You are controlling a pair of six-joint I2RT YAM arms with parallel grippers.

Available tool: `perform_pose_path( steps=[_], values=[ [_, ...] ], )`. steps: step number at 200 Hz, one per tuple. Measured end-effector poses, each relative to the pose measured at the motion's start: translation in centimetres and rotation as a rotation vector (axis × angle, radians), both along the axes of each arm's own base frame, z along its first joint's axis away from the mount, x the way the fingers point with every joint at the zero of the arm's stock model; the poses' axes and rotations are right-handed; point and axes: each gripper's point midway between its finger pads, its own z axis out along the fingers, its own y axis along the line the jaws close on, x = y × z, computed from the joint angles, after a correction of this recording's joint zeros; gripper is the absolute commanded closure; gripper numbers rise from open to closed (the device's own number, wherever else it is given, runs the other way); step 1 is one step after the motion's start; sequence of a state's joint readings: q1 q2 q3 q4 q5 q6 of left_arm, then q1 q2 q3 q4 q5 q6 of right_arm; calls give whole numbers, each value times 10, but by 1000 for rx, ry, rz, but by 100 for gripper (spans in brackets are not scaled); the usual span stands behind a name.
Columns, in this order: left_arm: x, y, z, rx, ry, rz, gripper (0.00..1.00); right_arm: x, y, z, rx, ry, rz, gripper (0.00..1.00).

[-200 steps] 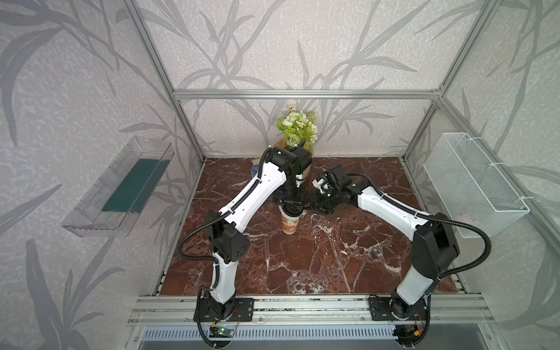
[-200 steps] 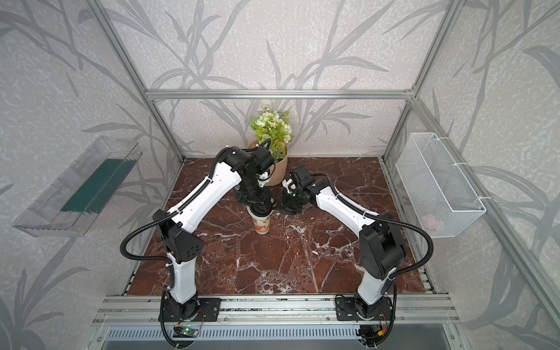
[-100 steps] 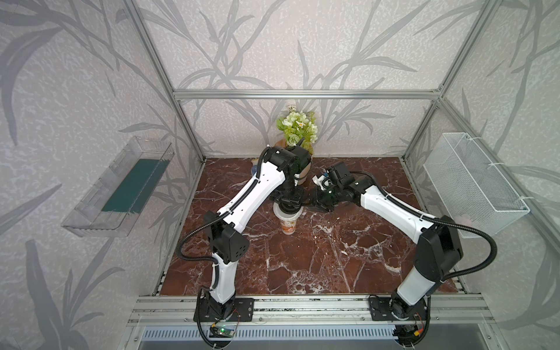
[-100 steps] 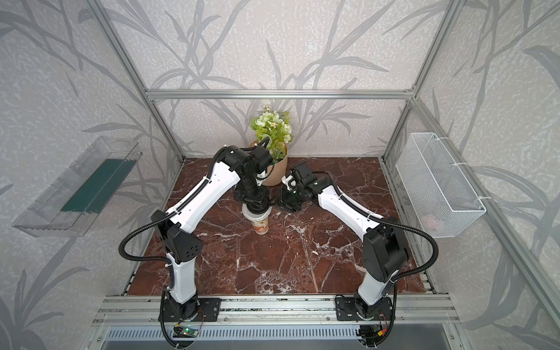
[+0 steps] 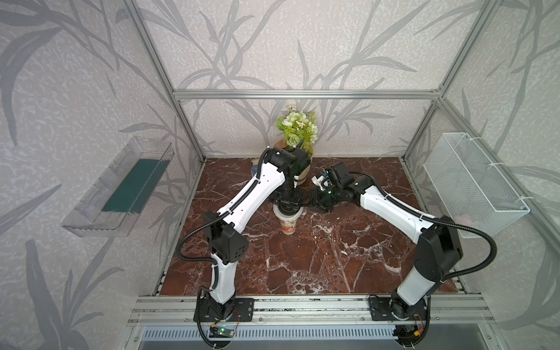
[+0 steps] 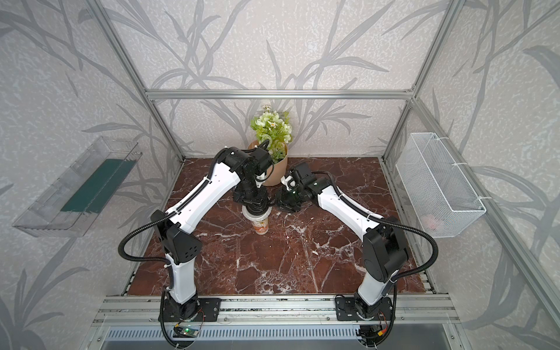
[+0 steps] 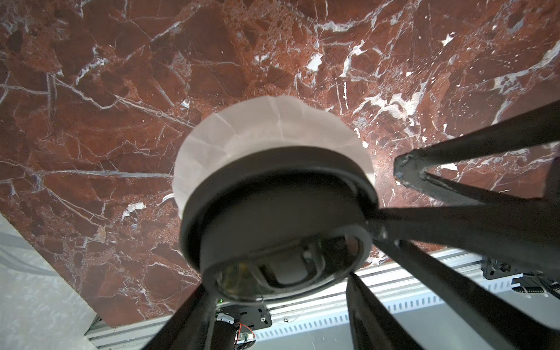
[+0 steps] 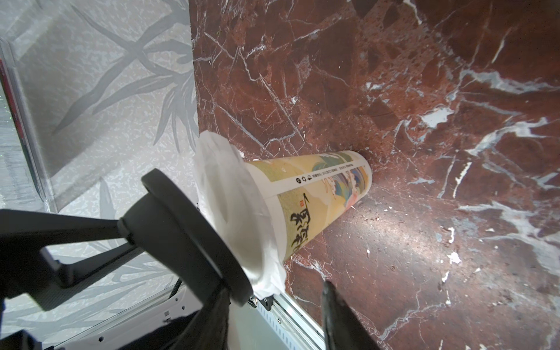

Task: Put the leak-proof paper on the milk tea cups
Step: Place the cup lid on the cup.

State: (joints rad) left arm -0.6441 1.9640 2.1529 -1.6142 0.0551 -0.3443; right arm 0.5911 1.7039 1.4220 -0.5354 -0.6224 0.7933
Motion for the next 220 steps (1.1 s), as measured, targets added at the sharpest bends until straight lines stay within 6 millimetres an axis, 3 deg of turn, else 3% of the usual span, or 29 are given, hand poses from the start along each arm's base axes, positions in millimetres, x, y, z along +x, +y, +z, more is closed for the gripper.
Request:
perform_pose_path(
  steps=[172, 193, 220],
  values=[
    [1, 3, 7, -17, -14, 18, 29, -3, 3, 1, 5, 3, 11, 48],
    [8, 0, 20, -44, -61, 23, 29, -3, 3, 2, 5, -1, 12, 48],
    [30, 6, 61, -67, -238, 90, 34, 0, -4, 15, -11, -57, 19, 48]
  ],
)
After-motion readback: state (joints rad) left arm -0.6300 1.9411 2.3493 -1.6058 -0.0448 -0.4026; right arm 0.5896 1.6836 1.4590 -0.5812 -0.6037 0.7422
